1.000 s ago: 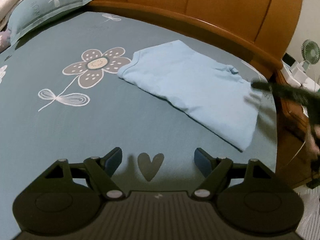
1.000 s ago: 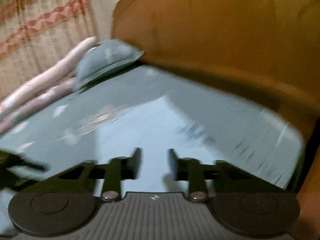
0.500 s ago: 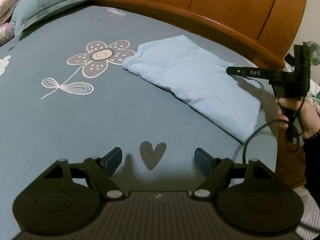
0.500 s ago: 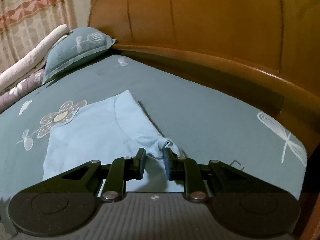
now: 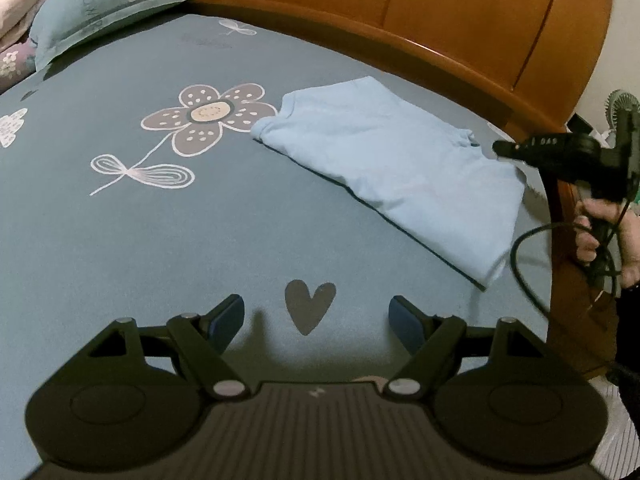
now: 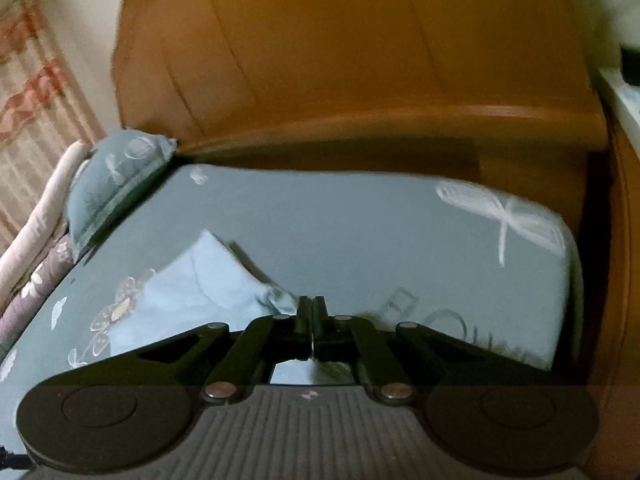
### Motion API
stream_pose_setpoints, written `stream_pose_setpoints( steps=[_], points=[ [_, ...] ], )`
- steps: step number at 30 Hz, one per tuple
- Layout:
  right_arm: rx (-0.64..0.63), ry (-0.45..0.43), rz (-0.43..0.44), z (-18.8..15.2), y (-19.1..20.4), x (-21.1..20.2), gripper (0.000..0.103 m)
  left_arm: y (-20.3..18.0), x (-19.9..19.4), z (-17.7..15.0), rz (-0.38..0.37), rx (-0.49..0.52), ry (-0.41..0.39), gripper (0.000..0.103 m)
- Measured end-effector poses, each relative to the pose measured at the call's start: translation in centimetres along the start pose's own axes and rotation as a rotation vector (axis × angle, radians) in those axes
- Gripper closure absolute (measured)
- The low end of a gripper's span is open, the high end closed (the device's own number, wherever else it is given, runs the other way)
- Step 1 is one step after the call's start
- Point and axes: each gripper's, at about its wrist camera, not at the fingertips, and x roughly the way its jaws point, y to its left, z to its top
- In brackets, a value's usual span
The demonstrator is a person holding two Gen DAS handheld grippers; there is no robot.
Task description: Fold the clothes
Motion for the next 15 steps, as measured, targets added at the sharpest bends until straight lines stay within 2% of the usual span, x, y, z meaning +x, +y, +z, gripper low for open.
stream_pose_setpoints(
  steps=[3, 4, 5, 7, 9, 10, 11, 13, 15],
  points=[
    [-0.080, -0.009, 0.032, 0.6, 1.5, 0.2, 0.095, -0.2, 0.0, 0.1, 0.000, 0.003, -0.002, 0.023],
    [-0.107, 0.000, 0.044, 0.8, 2.4, 0.9, 0.090, -0.3, 0.0, 0.1, 0.000, 0.008, -0.002, 0.023],
    [-0.129, 0.020, 0.038, 0.6, 2.8, 1.5, 0.079, -0.4, 0.0, 0.1, 0.003, 0.011, 0.001, 0.023],
    [-0.169, 0.072, -0.061, 0.3, 3.3, 2.9, 0.076, -0.5, -0.1, 0.2, 0.013, 0.019, 0.002, 0.023],
    [-0.188, 0.075, -0.084, 0.0, 3.4, 2.5, 0.070, -0.4, -0.4, 0.1, 0.026, 0.023, -0.005, 0.022],
    [-0.192, 0.065, -0.070, 0.0, 3.6, 1.8, 0.060, -0.3, -0.6, 0.0, 0.029, 0.020, -0.009, 0.019],
    [-0.196, 0.055, -0.055, 0.0, 3.8, 1.2, 0.044, 0.0, -0.7, -0.1, 0.033, 0.012, -0.012, 0.018],
    [-0.262, 0.035, -0.026, -0.4, 5.0, -0.1, 0.034, 0.5, -0.8, -0.2, 0.045, -0.007, -0.014, 0.018],
    [-0.362, 0.052, -0.012, -0.9, 6.4, -0.4, 0.030, 1.0, -0.9, -0.3, 0.056, -0.025, -0.014, 0.018]
  ],
)
